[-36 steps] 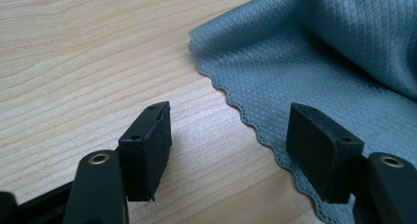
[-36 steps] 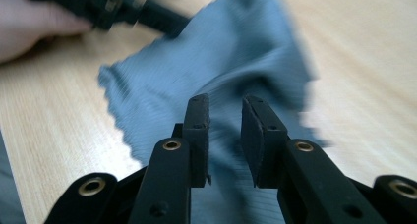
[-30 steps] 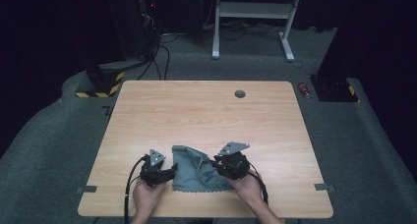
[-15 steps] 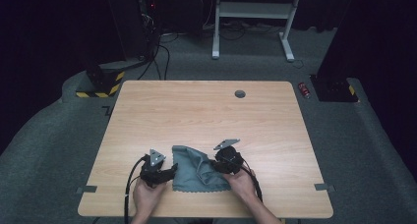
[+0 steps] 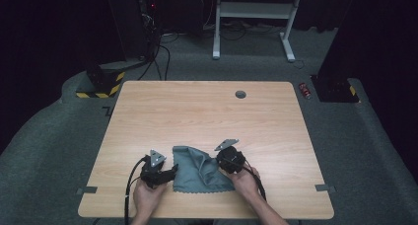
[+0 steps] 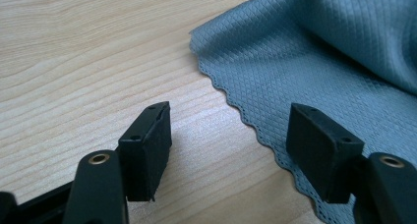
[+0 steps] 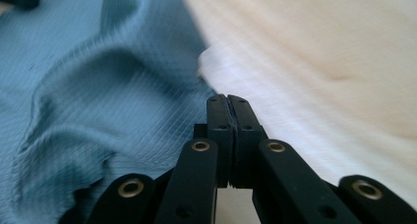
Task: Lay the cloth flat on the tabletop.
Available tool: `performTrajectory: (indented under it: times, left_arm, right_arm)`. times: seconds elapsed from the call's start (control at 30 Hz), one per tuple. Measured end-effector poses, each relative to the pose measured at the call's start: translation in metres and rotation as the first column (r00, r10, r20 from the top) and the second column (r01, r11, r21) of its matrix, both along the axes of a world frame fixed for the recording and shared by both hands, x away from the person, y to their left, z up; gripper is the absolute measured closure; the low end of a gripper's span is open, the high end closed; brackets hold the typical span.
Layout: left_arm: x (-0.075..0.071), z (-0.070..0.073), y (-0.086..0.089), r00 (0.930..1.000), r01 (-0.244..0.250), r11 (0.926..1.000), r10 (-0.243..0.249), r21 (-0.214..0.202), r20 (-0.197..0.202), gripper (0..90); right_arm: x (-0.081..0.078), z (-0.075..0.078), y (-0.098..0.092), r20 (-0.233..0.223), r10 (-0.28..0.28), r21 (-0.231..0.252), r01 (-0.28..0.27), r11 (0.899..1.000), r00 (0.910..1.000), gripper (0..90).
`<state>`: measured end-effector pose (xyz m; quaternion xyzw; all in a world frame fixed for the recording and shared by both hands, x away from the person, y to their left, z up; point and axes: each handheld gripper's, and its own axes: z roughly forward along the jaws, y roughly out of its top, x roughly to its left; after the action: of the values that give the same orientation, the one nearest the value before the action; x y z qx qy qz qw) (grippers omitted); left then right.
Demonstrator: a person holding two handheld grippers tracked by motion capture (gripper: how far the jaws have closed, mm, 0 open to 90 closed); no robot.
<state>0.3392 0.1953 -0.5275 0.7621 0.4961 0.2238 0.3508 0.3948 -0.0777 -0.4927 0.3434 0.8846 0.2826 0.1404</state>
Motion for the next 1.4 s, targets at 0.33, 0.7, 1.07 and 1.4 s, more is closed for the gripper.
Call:
performTrajectory:
  times: [0.33, 0.7, 1.07, 1.4]
  left_arm:
    - [0.000, 0.000, 0.000, 1.0000, 0.000, 1.0000, 0.000, 0.001, -0.001, 33.9]
    - [0.006, 0.002, 0.004, 0.9998, 0.000, 0.9998, 0.000, -0.018, -0.017, 39.8]
    - [0.052, 0.028, -0.003, 0.9960, 0.039, 0.9992, -0.040, -0.009, -0.080, 43.1]
    - [0.080, 0.023, -0.019, 0.9760, 0.129, 0.9911, -0.121, 0.032, -0.181, 66.6]
  right_arm:
    - [0.046, 0.033, -0.039, 0.091, -0.168, -0.032, 0.171, 0.985, 0.9816, 88.9]
    - [0.042, 0.013, -0.041, 0.028, -0.196, 0.011, 0.196, 0.981, 0.9802, 77.3]
    - [0.015, -0.011, -0.026, -0.024, -0.107, -0.011, 0.107, 0.994, 0.9940, 74.6]
    - [0.012, -0.011, -0.028, -0.033, -0.102, 0.001, 0.103, 0.995, 0.9942, 74.4]
